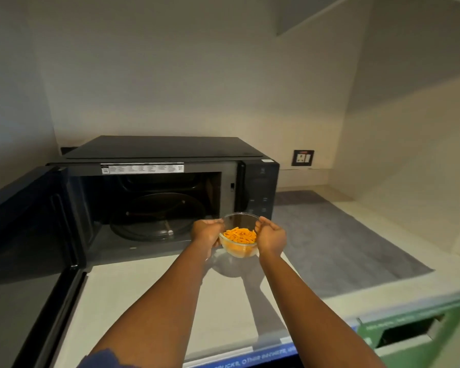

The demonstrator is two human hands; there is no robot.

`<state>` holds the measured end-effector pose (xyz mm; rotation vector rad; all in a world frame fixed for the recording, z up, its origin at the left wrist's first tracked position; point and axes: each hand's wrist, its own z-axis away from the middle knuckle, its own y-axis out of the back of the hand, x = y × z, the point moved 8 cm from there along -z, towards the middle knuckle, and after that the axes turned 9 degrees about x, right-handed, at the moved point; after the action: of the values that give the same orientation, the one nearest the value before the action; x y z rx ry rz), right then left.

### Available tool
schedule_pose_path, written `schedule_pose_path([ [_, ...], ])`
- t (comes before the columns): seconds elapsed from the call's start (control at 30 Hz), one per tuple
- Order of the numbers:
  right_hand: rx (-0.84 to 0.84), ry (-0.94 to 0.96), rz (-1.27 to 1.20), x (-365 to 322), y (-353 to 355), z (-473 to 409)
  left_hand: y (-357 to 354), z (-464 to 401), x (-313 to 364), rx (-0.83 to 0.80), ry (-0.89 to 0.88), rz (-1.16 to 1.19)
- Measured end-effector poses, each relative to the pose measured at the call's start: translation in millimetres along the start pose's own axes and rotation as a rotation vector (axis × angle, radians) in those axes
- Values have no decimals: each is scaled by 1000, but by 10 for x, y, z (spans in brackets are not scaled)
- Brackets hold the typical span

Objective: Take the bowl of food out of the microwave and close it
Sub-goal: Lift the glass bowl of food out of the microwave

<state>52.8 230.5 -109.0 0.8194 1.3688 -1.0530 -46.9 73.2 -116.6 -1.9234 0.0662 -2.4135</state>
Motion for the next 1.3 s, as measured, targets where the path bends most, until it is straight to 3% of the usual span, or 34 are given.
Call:
schedule_pose_path([
  [0.17,121,12,4,8,547,-335,-555,180,-217,-122,34,-54],
  [0.6,231,3,2,50,1415,-1241,-1889,405,-566,-295,64,-230],
  [0.97,259,-11,-2,212,1642,-2240,-2880,191,-782,-307,46,-264],
  [1.3,207,-41,32,502,1571,-2687,-3164,21,-1071,-287,130,-279],
])
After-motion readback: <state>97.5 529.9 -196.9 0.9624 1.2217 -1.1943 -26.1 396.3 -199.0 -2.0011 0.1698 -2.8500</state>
